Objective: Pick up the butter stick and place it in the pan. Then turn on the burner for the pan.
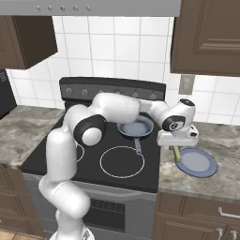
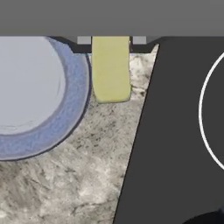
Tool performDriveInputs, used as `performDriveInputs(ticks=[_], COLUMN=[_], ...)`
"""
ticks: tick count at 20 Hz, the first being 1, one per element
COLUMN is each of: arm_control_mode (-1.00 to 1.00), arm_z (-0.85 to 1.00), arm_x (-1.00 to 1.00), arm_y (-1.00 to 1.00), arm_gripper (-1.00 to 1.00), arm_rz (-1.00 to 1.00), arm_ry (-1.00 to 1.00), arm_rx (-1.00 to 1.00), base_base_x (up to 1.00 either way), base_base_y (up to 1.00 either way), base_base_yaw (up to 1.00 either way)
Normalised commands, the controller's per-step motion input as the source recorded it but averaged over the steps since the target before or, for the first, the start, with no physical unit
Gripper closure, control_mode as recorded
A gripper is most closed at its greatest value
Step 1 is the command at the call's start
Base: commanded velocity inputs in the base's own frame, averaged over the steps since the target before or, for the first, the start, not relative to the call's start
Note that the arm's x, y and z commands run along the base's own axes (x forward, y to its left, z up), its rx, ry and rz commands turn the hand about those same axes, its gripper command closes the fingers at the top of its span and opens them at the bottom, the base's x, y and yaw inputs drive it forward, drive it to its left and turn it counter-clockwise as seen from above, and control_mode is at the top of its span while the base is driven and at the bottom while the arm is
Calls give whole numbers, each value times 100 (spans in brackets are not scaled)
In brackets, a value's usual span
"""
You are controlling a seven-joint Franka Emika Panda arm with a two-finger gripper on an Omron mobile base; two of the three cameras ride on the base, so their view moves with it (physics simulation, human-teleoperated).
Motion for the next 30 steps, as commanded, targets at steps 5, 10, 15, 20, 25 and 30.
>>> performDriveInputs(ticks=[5,10,15,20,25,30], arm_control_mode=[-100,-100,-100,-100,-100,-100], arm_z=[28,26,15,9,6,4], arm_x=[0,0,0,1,1,7], arm_y=[65,67,66,62,62,48], arm_gripper=[100,100,100,100,100,100], arm_rz=[-7,-3,0,0,0,0], arm_ry=[-3,0,0,0,0,0], arm_rx=[-5,-5,-3,0,-1,0], base_base_x=[0,0,0,0,0,0], base_base_y=[0,0,0,0,0,0], base_base_yaw=[0,0,0,0,0,0])
